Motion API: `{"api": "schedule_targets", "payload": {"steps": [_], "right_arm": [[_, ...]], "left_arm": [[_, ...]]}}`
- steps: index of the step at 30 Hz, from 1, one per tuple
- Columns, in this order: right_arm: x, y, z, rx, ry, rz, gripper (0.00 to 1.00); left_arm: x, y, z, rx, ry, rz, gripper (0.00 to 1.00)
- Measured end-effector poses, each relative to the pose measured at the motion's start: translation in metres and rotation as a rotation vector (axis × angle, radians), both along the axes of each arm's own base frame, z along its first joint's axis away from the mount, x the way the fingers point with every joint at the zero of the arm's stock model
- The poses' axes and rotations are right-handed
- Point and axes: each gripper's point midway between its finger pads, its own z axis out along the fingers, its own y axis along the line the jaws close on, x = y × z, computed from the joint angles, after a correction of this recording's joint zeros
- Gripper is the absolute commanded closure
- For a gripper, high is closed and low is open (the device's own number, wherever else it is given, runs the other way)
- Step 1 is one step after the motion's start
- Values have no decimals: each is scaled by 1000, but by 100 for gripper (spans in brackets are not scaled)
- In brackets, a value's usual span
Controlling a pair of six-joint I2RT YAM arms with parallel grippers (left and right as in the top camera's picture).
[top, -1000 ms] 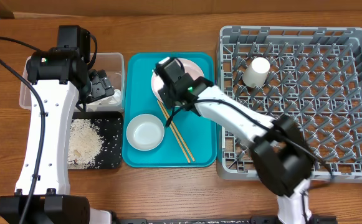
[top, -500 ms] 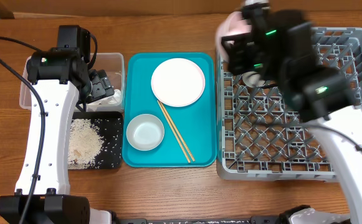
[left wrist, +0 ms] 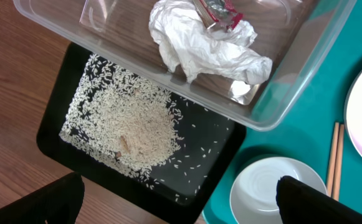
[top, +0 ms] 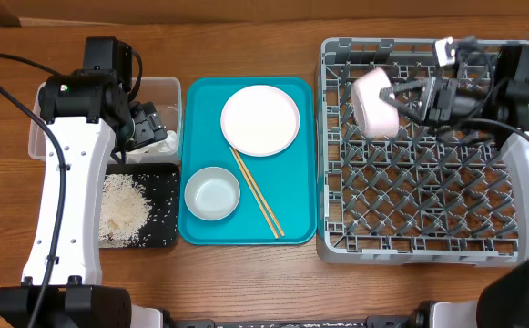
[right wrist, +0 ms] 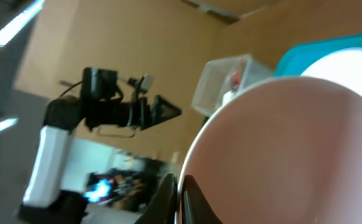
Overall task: Sort waste into correct bins and load items into the dishwasher
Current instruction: 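Carry the pink bowl into the rack and set it down tilted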
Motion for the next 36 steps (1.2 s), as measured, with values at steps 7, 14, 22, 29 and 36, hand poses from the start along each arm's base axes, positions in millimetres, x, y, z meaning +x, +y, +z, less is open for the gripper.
{"api": "schedule_targets", "payload": {"steps": [7,14,22,29,36], "right_arm": [[0,1,-41,82,0,53,96],[13,-1,-71,117,74,60,96],[25,-3,-94,155,235,50,96],[30,-5,-96,179,421,21,96],[43,7,-110,116,547,-45,96]], "left_arm": [[0,0,0,0,0,0,0],[0,0,0,0,0,0,0],[0,0,0,0,0,0,0],[0,0,0,0,0,0,0],[0,0,0,0,0,0,0]]}}
